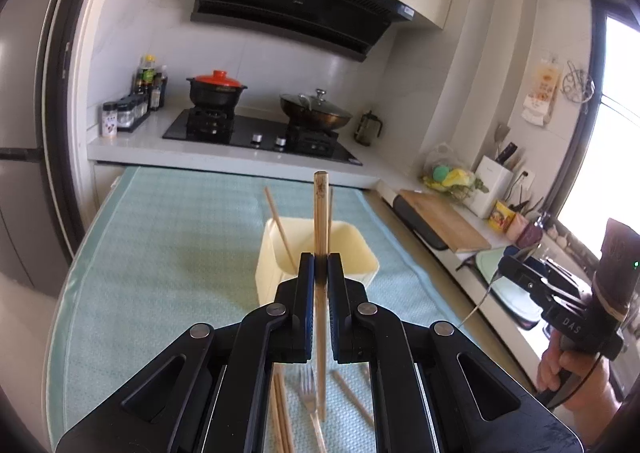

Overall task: Organize utensils
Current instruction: 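Carry the spoon and chopstick into the cream holder and open both tools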

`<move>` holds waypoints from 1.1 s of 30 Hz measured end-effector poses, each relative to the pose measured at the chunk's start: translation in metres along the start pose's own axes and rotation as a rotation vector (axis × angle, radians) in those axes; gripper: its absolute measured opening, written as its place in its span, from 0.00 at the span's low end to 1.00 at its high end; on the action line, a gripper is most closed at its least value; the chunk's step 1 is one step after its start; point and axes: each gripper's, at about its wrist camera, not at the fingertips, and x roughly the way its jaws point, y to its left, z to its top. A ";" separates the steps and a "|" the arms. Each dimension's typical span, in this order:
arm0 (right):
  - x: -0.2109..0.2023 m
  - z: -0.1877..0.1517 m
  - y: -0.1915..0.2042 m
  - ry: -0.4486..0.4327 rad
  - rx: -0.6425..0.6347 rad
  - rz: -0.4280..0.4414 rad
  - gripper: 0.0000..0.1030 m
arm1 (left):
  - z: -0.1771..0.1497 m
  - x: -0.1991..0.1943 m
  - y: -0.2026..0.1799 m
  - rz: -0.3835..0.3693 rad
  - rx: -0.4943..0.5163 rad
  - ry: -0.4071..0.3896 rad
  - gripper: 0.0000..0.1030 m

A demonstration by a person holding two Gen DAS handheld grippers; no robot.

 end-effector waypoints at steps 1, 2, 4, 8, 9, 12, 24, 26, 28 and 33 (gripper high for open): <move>0.004 0.010 -0.001 -0.008 -0.004 0.001 0.40 | 0.010 0.002 -0.001 -0.002 0.002 -0.009 0.04; 0.008 0.020 -0.001 -0.017 -0.009 0.000 0.40 | 0.021 0.005 -0.002 -0.001 0.005 -0.020 0.04; 0.017 0.040 -0.002 -0.035 -0.021 -0.003 0.40 | 0.041 0.010 -0.004 -0.003 0.009 -0.042 0.04; 0.039 0.078 -0.003 -0.071 -0.031 -0.016 0.40 | 0.079 0.027 -0.009 0.006 0.019 -0.084 0.04; 0.045 0.086 -0.003 -0.081 -0.031 -0.020 0.40 | 0.087 0.033 -0.010 0.009 0.022 -0.091 0.04; 0.066 0.104 -0.004 -0.105 -0.029 -0.026 0.40 | 0.105 0.055 -0.012 0.024 0.022 -0.107 0.04; 0.171 0.081 -0.017 0.046 -0.008 -0.037 0.40 | 0.087 0.180 -0.004 0.064 -0.024 0.021 0.04; 0.186 0.068 -0.023 0.096 0.009 -0.037 0.40 | 0.076 0.200 -0.001 0.069 -0.031 0.070 0.04; 0.200 0.057 -0.030 0.141 0.028 -0.039 0.40 | 0.064 0.216 0.001 0.076 -0.036 0.114 0.04; 0.228 0.038 -0.043 0.228 0.078 -0.043 0.40 | 0.045 0.242 0.005 0.086 -0.051 0.191 0.04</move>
